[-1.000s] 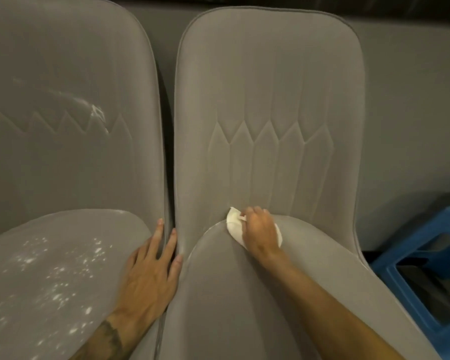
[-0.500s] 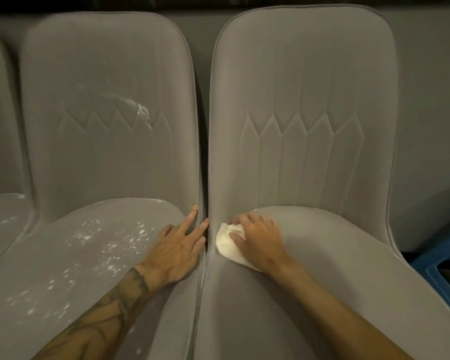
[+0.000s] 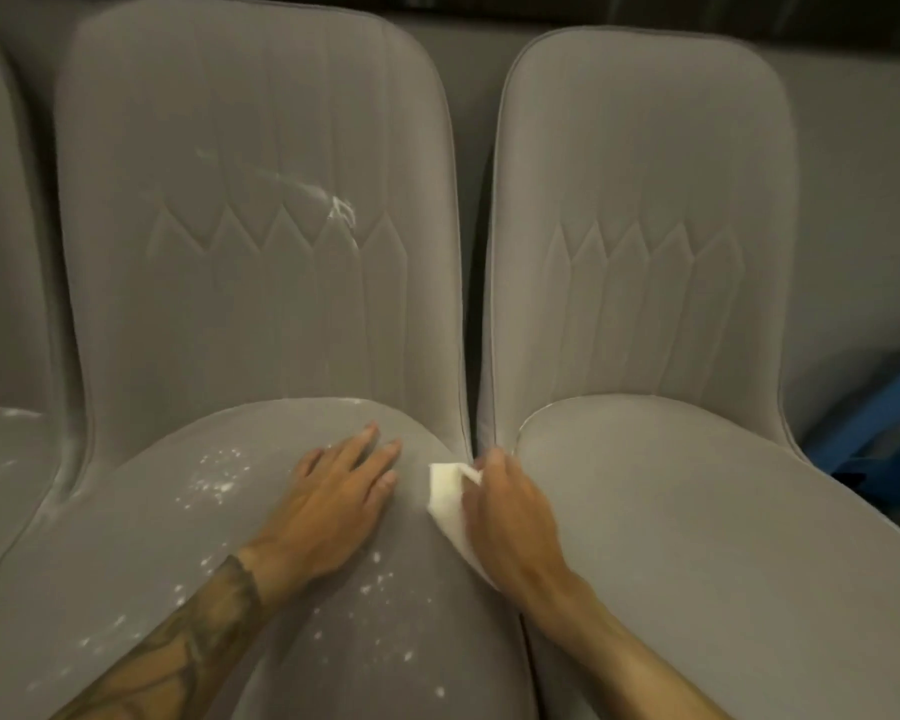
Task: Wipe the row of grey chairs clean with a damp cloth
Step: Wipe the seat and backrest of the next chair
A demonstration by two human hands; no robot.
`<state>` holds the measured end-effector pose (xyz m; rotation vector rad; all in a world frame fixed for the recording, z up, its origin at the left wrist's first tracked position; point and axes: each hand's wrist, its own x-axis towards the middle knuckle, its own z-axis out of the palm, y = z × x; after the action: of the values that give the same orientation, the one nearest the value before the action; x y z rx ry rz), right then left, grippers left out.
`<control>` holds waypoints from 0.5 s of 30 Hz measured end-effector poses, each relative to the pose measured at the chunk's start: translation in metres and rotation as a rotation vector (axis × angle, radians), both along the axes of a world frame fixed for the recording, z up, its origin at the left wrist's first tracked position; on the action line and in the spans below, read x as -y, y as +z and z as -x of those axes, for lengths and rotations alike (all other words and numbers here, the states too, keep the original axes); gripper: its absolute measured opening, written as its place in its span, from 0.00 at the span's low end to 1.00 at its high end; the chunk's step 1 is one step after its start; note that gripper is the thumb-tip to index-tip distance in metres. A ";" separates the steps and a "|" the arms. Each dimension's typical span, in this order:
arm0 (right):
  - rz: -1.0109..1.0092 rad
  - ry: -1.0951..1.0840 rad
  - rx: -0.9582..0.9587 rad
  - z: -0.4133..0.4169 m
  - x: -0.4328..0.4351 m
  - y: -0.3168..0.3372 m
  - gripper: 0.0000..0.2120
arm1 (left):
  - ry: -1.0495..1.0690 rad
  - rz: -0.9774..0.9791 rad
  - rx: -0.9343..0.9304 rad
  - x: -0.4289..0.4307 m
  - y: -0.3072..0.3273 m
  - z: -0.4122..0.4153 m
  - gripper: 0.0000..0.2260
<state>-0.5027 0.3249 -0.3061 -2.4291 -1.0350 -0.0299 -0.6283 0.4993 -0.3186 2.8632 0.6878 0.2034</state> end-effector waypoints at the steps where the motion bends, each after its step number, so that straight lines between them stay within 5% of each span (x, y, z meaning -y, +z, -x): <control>1: -0.051 0.007 0.015 0.010 -0.010 0.002 0.09 | -0.002 0.003 0.001 -0.008 0.002 0.006 0.23; 3: -0.084 -0.046 0.077 0.021 -0.036 0.008 0.11 | -0.011 0.009 -0.004 -0.025 0.006 0.022 0.23; 8: 0.212 -0.183 0.247 0.035 -0.066 0.001 0.25 | -0.030 -0.029 0.021 -0.077 0.013 0.065 0.24; 15: 0.272 -0.200 0.266 0.035 -0.063 -0.006 0.20 | -0.132 -0.140 0.052 -0.128 0.021 0.124 0.41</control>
<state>-0.5378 0.3876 -0.3124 -2.8287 -0.9525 -0.3057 -0.7525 0.6277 -0.2974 3.0108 0.4915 0.3164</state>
